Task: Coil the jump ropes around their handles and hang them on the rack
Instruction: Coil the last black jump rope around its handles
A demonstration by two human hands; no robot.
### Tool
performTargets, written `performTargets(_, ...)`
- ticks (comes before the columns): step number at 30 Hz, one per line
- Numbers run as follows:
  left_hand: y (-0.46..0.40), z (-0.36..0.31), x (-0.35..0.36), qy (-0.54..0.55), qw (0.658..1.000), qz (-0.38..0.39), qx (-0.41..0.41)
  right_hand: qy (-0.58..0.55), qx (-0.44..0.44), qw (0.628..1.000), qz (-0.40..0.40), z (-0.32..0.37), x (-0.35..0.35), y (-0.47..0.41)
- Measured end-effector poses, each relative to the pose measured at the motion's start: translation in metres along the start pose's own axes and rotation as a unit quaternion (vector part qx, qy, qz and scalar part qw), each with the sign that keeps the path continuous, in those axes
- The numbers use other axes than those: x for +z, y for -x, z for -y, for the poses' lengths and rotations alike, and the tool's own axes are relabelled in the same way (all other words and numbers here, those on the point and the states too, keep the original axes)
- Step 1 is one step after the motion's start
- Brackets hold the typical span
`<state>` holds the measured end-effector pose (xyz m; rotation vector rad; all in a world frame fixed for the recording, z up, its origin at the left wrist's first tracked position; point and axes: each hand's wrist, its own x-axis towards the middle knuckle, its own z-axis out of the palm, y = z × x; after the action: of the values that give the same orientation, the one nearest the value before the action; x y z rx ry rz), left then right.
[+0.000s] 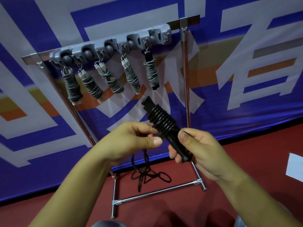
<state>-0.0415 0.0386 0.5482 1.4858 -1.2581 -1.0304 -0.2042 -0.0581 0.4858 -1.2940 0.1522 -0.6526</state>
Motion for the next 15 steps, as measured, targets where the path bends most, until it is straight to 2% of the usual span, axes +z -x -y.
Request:
performTargets(5,-0.001,0.012,0.004,0.063,0.995,0.006,0.079,-0.141,0.074,0.985,0.060,-0.002,-0.005,-0.002)
performTargets(10,-0.003,0.021,0.012,0.108,0.987,-0.029,0.119,-0.273,0.140,0.938,0.159,-0.006,-0.006,-0.006)
performTargets(15,-0.008,0.031,0.029,0.161,0.976,-0.063,0.136,-0.365,0.184,0.887,0.216,-0.020,-0.012,-0.015)
